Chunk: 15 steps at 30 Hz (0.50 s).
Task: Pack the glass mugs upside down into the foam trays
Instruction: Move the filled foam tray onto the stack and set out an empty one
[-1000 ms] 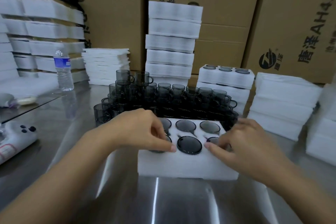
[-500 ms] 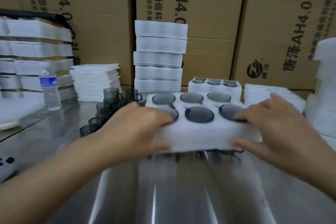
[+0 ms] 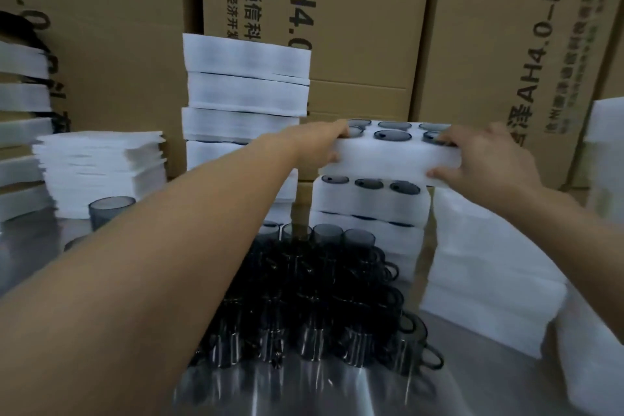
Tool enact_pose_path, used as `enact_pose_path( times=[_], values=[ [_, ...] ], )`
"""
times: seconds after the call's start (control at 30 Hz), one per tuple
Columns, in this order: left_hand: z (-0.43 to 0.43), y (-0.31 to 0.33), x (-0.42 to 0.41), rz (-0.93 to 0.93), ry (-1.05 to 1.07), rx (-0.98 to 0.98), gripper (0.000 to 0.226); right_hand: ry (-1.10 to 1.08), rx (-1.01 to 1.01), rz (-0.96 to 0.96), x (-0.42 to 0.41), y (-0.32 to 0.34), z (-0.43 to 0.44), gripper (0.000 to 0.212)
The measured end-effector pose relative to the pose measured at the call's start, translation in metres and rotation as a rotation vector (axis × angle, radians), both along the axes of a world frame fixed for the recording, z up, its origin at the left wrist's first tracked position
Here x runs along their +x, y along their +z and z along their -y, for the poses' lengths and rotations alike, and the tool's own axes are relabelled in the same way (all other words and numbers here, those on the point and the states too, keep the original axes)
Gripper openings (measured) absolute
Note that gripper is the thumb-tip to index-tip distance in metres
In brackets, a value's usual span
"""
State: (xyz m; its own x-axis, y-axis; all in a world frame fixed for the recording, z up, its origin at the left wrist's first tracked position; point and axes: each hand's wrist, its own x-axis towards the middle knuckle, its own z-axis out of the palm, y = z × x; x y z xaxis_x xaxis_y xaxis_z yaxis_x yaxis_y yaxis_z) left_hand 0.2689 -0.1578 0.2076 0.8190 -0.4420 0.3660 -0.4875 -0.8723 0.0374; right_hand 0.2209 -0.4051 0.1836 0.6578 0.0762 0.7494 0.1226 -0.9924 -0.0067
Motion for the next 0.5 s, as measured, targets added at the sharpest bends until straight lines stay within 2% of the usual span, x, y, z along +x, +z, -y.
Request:
enact_pose_path(
  times=[0.23, 0.4, 0.5],
  values=[
    [-0.002, -0.003, 0.058, 0.075, 0.051, -0.01, 0.036, -0.031, -0.033, -0.019, 0.065, -0.002, -0.005, 0.049],
    [-0.004, -0.025, 0.079, -0.011, 0.109, 0.016, 0.035, -0.018, -0.088, -0.103, 0.083, -0.02, -0.012, 0.047],
    [-0.006, -0.043, 0.079, -0.031, 0.087, -0.066, 0.037, -0.019, -0.104, -0.139, 0.085, -0.035, -0.012, 0.049]
  ],
)
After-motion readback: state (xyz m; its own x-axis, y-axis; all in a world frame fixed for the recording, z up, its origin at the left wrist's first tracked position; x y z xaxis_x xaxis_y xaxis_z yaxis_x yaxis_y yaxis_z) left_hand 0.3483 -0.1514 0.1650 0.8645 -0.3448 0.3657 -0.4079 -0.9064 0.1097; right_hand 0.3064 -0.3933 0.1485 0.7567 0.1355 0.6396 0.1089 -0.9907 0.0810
